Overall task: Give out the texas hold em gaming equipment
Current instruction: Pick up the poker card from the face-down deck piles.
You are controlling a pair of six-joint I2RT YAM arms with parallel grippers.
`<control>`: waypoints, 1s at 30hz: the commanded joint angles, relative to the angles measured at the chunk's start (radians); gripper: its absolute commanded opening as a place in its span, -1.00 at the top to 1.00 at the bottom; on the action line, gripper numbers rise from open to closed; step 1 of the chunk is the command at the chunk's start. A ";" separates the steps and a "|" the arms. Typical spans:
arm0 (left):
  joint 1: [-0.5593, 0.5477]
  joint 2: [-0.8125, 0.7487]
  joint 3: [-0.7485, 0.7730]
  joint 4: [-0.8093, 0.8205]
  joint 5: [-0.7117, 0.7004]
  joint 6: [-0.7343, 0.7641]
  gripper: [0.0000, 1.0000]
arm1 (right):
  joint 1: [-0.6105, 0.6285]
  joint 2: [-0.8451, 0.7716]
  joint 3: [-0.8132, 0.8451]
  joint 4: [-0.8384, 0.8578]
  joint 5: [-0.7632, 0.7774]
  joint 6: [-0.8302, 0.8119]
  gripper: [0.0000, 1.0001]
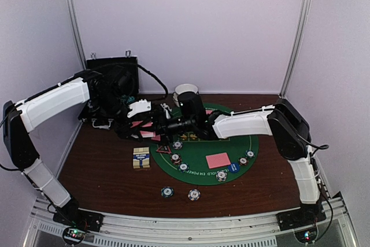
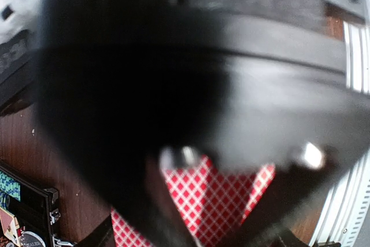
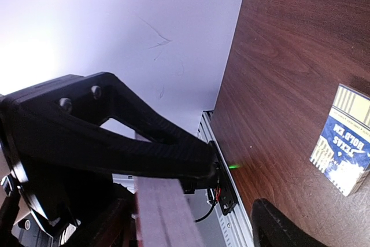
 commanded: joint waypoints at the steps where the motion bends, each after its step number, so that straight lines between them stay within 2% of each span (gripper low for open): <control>1: 0.007 -0.012 0.023 0.017 0.020 -0.008 0.95 | -0.025 -0.021 -0.074 0.056 0.031 0.023 -0.45; 5: 0.007 -0.019 0.019 0.017 0.019 -0.007 0.95 | -0.039 -0.050 -0.099 -0.012 0.032 -0.028 -0.36; 16: 0.007 -0.025 0.012 0.017 0.018 -0.007 0.95 | -0.073 -0.125 -0.149 -0.064 0.027 -0.071 -0.11; 18: 0.007 -0.023 0.011 0.017 0.016 -0.007 0.95 | -0.075 -0.145 -0.155 -0.088 0.025 -0.087 -0.04; 21: 0.007 -0.021 0.011 0.017 0.016 -0.005 0.95 | -0.076 -0.180 -0.167 -0.122 0.028 -0.122 0.18; 30: 0.007 -0.018 0.008 0.017 0.008 -0.004 0.96 | -0.076 -0.235 -0.213 -0.034 0.019 -0.061 0.35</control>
